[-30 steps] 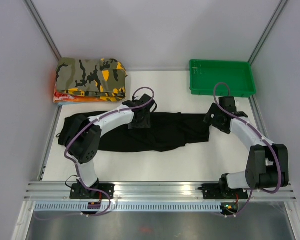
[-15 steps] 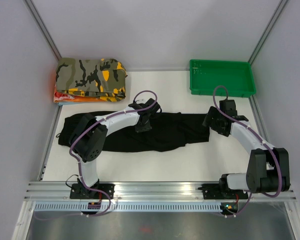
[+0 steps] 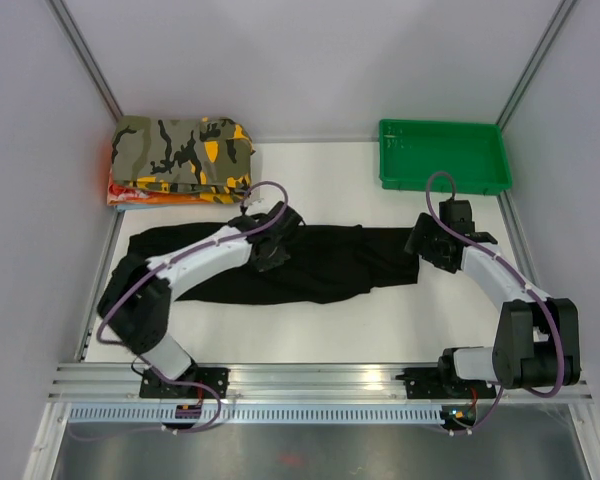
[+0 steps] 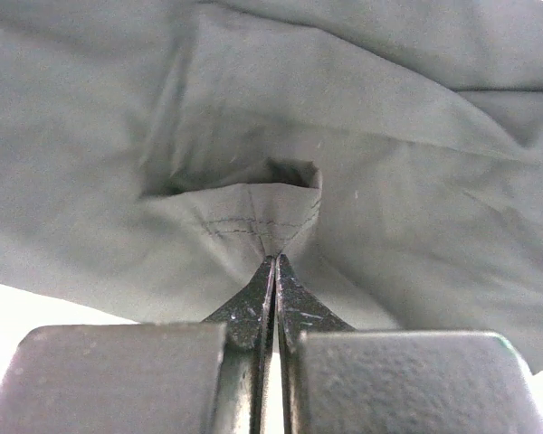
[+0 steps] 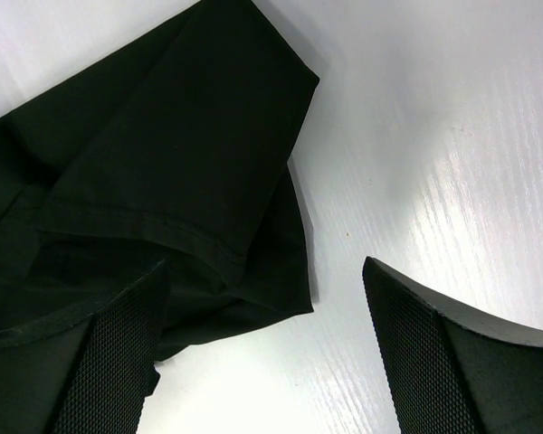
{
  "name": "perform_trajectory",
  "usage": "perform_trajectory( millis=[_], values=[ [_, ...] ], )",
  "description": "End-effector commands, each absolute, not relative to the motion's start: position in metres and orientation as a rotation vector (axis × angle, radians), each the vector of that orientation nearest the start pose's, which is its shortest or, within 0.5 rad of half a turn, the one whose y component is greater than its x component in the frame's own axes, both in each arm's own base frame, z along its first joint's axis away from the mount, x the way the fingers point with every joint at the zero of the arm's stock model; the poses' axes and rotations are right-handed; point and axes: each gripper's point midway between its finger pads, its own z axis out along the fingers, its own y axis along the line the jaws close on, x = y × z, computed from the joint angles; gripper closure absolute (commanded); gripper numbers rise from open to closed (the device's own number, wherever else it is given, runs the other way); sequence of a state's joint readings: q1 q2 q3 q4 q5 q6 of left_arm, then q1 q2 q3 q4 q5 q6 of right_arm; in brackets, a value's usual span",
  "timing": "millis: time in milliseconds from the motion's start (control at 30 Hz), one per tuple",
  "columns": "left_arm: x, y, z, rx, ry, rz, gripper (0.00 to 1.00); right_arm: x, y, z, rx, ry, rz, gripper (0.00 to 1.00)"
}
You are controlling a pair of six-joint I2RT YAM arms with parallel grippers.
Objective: Fold and stack the trousers
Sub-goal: Fold the trousers
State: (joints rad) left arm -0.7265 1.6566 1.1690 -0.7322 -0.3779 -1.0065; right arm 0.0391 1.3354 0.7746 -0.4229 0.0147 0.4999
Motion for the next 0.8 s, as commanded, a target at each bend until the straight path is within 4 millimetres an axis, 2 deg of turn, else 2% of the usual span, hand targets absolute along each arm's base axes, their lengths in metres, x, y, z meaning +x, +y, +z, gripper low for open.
perform_trajectory(
  millis=[0, 33, 67, 133, 200, 267, 300, 400, 433, 467, 500, 567, 600, 667, 700, 767],
  values=[
    [0.268, -0.196, 0.092, -0.646, 2.512, -0.110, 0.98, 0.313, 0.031, 0.066, 0.577, 2.468, 0.210, 0.07],
    [0.256, -0.192, 0.081, -0.692, 2.535, -0.111, 0.98, 0.313, 0.031, 0.065, 0.579, 2.471, 0.207, 0.07],
    [0.251, -0.190, 0.082, -0.712, 2.532, -0.131, 0.98, 0.316, 0.031, 0.067, 0.578, 2.462, 0.212, 0.07],
    [0.235, -0.180, 0.066, -0.748, 2.556, -0.096, 0.97, 0.318, 0.031, 0.066, 0.579, 2.463, 0.210, 0.07],
    [0.225, -0.174, 0.061, -0.774, 2.567, -0.088, 0.95, 0.324, 0.029, 0.066, 0.583, 2.460, 0.197, 0.07],
    [0.215, -0.170, 0.054, -0.779, 2.576, -0.085, 0.87, 0.330, 0.028, 0.069, 0.584, 2.456, 0.185, 0.07],
    [0.210, -0.171, 0.056, -0.752, 2.575, -0.110, 0.73, 0.334, 0.026, 0.068, 0.586, 2.458, 0.172, 0.07],
    [0.204, -0.176, 0.063, -0.709, 2.563, -0.150, 0.41, 0.339, 0.024, 0.066, 0.593, 2.463, 0.157, 0.07],
    [0.205, -0.176, 0.072, -0.702, 2.545, -0.179, 0.28, 0.341, 0.024, 0.066, 0.596, 2.461, 0.154, 0.07],
    [0.205, -0.175, 0.076, -0.690, 2.536, -0.187, 0.23, 0.343, 0.024, 0.067, 0.597, 2.460, 0.150, 0.07],
    [0.208, -0.173, 0.090, -0.676, 2.498, -0.209, 0.15, 0.344, 0.022, 0.065, 0.602, 2.465, 0.137, 0.07],
    [0.214, -0.169, 0.108, -0.660, 2.445, -0.225, 0.10, 0.345, 0.021, 0.065, 0.604, 2.466, 0.128, 0.07],
    [0.221, -0.165, 0.122, -0.650, 2.391, -0.225, 0.06, 0.345, 0.021, 0.064, 0.603, 2.469, 0.126, 0.07],
    [0.231, -0.161, 0.149, -0.577, 2.310, -0.252, 0.03, 0.345, 0.020, 0.064, 0.608, 2.467, 0.122, 0.08],
    [0.243, -0.160, 0.167, -0.519, 2.250, -0.250, 0.01, 0.345, 0.020, 0.064, 0.611, 2.464, 0.119, 0.08],
    [0.256, -0.157, 0.180, -0.484, 2.211, -0.244, 0.00, 0.344, 0.019, 0.064, 0.614, 2.465, 0.117, 0.08]
  ],
)
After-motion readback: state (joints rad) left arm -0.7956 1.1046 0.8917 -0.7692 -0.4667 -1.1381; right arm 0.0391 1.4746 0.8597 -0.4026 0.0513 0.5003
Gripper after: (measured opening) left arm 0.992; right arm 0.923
